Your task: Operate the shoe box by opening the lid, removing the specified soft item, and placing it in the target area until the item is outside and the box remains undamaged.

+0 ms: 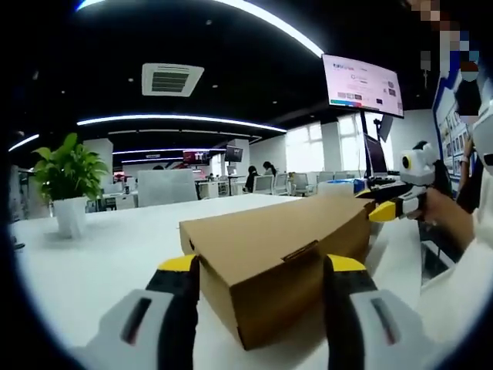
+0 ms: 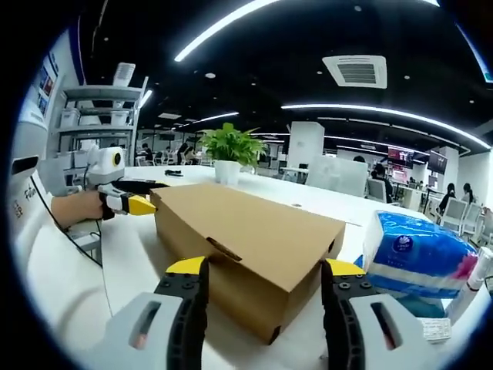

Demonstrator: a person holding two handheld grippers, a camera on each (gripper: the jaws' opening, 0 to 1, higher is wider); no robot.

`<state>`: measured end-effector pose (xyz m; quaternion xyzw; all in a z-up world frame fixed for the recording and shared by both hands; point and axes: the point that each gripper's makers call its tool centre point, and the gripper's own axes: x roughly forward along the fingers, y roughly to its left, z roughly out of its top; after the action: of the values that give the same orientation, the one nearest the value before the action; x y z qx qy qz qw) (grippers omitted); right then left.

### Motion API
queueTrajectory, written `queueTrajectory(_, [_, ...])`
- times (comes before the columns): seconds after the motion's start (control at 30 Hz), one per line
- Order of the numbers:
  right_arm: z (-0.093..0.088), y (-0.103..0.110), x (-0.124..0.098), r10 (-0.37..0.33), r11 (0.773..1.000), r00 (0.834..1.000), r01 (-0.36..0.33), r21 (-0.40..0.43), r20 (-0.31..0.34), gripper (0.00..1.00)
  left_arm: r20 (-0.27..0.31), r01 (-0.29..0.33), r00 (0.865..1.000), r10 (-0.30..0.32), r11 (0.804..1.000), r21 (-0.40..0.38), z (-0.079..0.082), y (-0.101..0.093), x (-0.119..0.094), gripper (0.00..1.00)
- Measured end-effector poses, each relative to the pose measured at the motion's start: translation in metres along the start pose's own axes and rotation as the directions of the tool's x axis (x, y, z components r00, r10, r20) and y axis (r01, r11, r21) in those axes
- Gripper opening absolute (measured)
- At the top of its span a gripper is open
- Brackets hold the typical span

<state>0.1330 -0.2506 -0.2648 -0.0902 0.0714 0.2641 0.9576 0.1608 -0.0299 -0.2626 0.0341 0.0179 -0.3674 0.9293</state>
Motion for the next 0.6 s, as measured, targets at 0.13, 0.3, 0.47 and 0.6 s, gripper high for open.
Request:
queueTrajectory(0.13, [-0.004, 0.000, 0.000, 0.003, 1.000, 1.000, -0.003, -0.026, -0.020, 0.59, 0.003, 0.001, 1.000, -0.001, 1.000, -0.016, 0.001, 0.001, 0.000, 0.68])
queueTrajectory(0.3, [-0.005, -0.003, 0.001, 0.006, 1.000, 1.000, -0.006, -0.016, -0.024, 0.59, -0.005, 0.022, 1.000, -0.022, 1.000, -0.017, 0.001, 0.000, -0.002, 0.68])
queueTrajectory(0.47, [-0.002, -0.002, -0.003, 0.005, 0.999, 1.000, -0.006, -0.032, -0.031, 0.57, -0.037, 0.048, 0.998, -0.048, 0.999, -0.001, 0.002, 0.004, -0.005, 0.64])
queueTrajectory(0.6, [0.006, 0.000, -0.007, 0.033, 0.999, 0.999, -0.033, -0.008, -0.032, 0.62, -0.007, 0.069, 0.998, -0.070, 0.997, -0.017, 0.017, 0.004, -0.010, 0.72])
